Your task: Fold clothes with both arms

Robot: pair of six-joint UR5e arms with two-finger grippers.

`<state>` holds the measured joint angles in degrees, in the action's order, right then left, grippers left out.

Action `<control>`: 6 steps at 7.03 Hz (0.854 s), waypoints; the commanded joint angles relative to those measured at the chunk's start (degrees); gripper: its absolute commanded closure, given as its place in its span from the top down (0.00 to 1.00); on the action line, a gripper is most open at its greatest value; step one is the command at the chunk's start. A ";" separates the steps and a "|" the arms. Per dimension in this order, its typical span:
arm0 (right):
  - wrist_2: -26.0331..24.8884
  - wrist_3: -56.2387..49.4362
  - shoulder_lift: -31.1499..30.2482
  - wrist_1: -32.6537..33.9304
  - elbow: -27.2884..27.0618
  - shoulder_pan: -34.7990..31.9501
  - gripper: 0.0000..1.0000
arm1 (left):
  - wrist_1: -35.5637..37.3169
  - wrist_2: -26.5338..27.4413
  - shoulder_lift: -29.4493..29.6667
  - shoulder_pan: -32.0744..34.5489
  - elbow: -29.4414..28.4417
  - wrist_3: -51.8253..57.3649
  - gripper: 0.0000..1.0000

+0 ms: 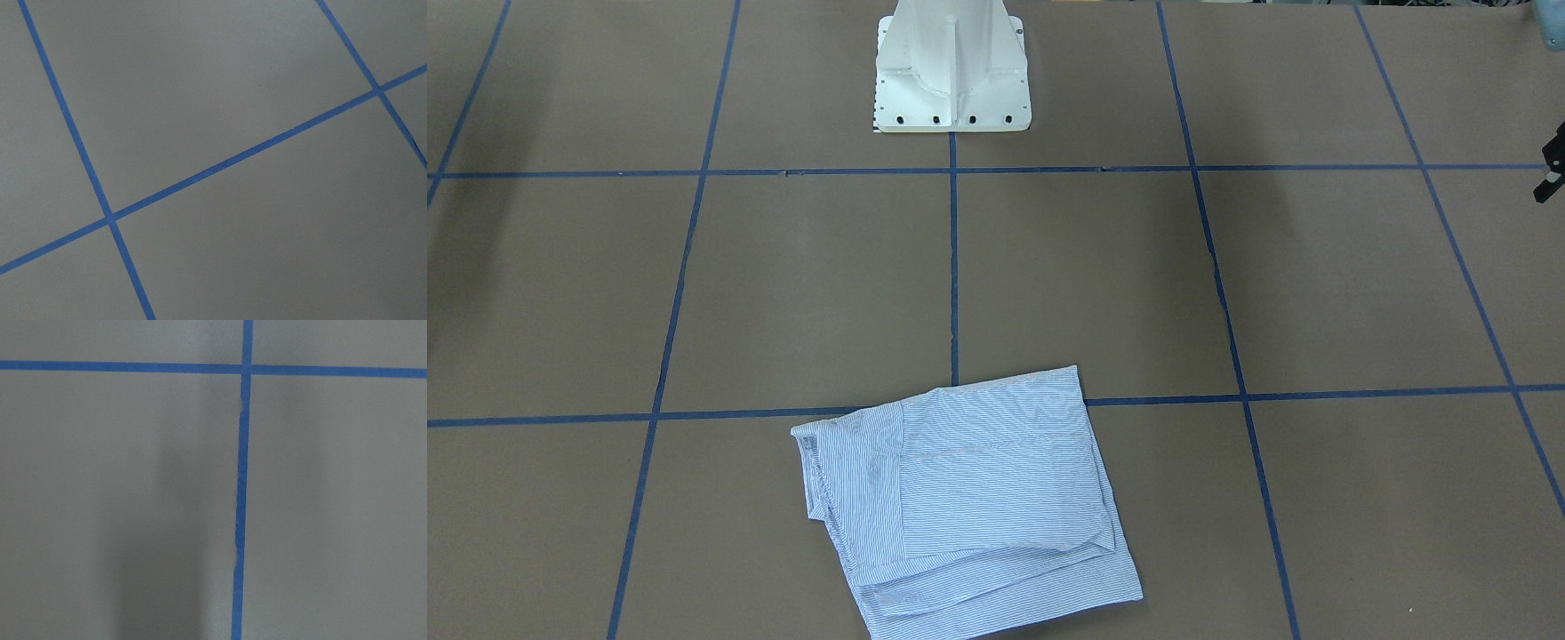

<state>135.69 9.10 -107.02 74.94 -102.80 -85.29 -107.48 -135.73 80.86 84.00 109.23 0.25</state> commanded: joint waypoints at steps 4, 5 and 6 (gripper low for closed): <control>2.74 -0.04 0.23 0.04 -0.12 -0.05 1.00 | 0.25 -6.92 -1.32 0.11 2.74 0.01 1.00; 2.30 -0.13 0.41 0.04 -0.12 -0.05 1.00 | 0.16 -6.83 -1.32 0.11 2.74 0.01 1.00; 2.39 -0.13 0.50 -0.05 -0.20 -0.05 1.00 | 0.25 -6.83 -1.06 0.11 3.18 0.01 1.00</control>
<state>138.15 9.00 -106.68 74.95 -102.93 -85.36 -107.26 -142.56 79.60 84.12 112.03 0.26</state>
